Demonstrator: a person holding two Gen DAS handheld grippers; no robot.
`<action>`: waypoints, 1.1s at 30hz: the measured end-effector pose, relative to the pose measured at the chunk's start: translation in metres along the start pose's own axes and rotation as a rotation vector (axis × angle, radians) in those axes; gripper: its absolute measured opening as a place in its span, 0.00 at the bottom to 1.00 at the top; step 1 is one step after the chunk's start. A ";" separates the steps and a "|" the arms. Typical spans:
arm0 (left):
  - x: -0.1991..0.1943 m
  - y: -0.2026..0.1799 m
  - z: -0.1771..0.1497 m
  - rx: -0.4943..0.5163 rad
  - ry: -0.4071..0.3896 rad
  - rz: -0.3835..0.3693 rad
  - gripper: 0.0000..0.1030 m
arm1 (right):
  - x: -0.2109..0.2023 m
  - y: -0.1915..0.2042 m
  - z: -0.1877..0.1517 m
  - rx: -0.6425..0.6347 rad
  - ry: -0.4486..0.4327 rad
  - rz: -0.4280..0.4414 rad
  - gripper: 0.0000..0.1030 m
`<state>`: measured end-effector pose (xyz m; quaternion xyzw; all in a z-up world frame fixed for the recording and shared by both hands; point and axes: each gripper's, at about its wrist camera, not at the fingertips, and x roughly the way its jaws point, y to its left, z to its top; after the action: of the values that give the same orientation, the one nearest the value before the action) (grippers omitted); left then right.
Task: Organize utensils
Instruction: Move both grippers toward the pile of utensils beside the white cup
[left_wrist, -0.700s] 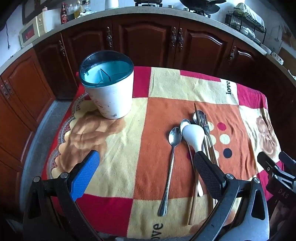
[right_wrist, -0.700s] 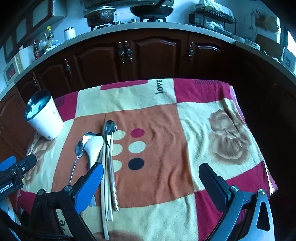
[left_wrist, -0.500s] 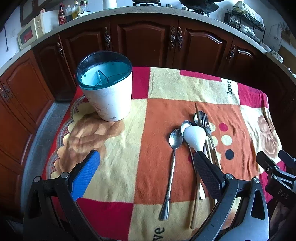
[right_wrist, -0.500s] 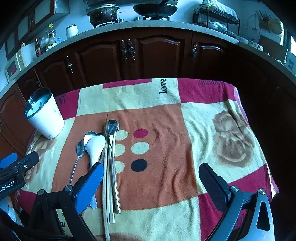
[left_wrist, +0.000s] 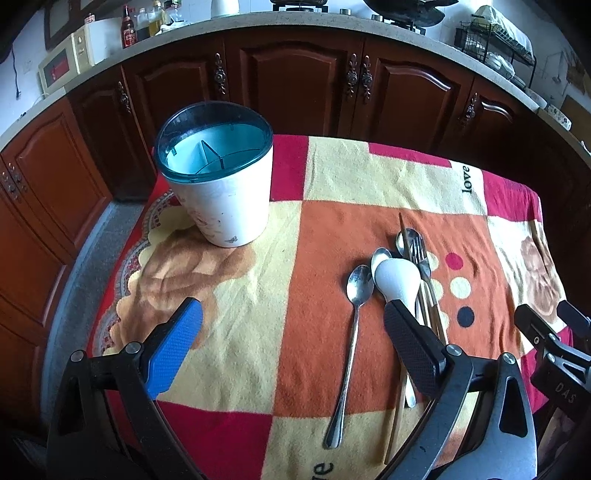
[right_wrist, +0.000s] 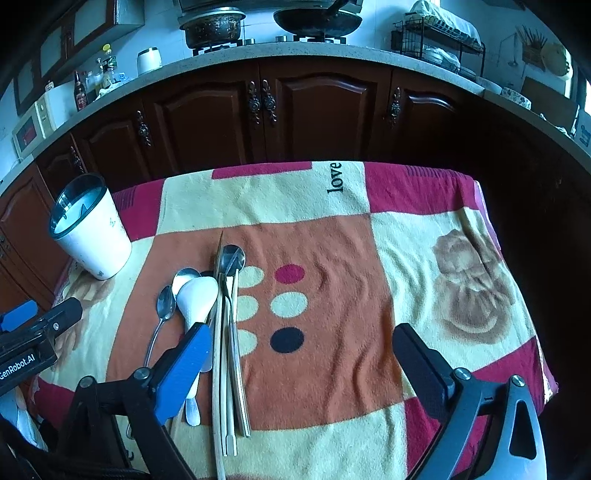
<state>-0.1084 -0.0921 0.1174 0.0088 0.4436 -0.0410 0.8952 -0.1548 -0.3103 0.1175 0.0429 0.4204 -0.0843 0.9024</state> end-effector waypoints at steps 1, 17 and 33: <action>0.001 0.000 0.000 0.002 0.002 0.000 0.96 | 0.001 -0.001 0.000 0.001 0.009 0.001 0.91; 0.012 0.004 -0.002 0.027 0.038 -0.010 0.92 | 0.010 0.007 -0.001 -0.021 -0.011 0.054 0.77; 0.016 0.005 0.001 0.023 0.040 -0.020 0.86 | 0.014 0.006 0.006 -0.004 0.016 0.108 0.65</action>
<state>-0.0980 -0.0884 0.1053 0.0157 0.4612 -0.0548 0.8855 -0.1407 -0.3072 0.1107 0.0642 0.4247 -0.0341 0.9024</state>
